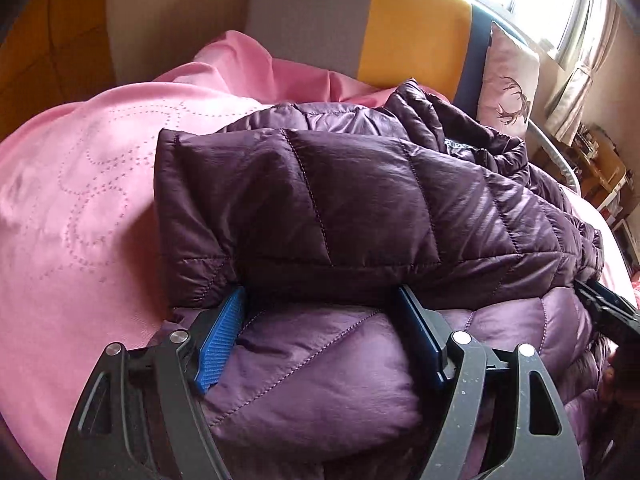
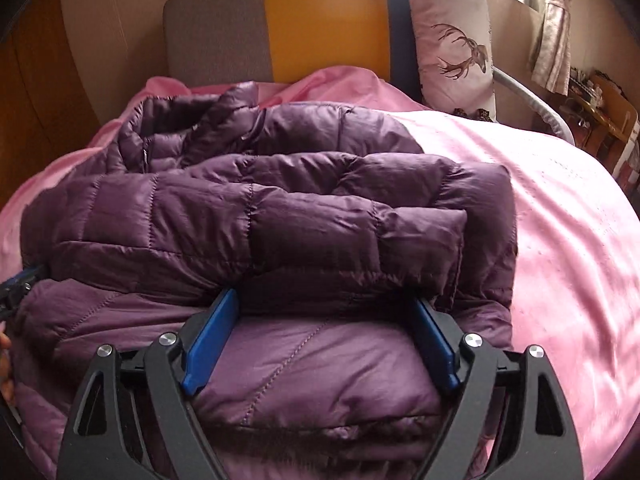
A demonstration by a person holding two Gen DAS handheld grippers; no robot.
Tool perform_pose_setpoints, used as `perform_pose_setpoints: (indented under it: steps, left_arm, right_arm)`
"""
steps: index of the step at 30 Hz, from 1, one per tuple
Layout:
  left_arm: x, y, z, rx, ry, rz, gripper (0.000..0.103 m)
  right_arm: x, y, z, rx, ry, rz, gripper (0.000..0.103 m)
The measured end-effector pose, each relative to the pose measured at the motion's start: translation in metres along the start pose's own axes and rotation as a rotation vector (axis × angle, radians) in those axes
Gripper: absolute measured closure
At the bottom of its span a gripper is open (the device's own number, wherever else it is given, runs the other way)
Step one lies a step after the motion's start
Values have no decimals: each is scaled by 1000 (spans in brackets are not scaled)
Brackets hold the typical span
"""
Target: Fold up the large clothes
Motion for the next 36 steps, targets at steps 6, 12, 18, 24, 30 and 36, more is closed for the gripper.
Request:
perform_pose_setpoints:
  steps: [6,12,18,24,30,36]
  left_arm:
    - [1,0,4,1,17,-15,28]
    - [-20,0,1,-4,23,-61,28]
    - [-55,6,-33,22,135,-89,28]
    - [-11,10,-43,67,43,-93,28]
    - [15,2,-27,34,33,-72,24]
    - [8,4,-26,30,26,-92,22]
  right_arm:
    - [7,0,-1,-7,9,-2,20]
    - [-21,-3,-10,-22,38,33,17]
    - [-53,-60,-35,-85,146,-76,17]
    - [6,-88,-28,-147,40,-45,17]
    - [31,-87,-19,-130,15,-68,15]
    - [10,-83,-20,-106,1,-92,9]
Point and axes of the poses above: each gripper's, at about its wrist camera, not at the fingertips, and x roughly the way its jaws point, y to its right, z to its underside, the point moved 10 cm from there along x, roughly the way its jaws point, and after that the axes turned 9 degrees about x, right-handed, at the moved point
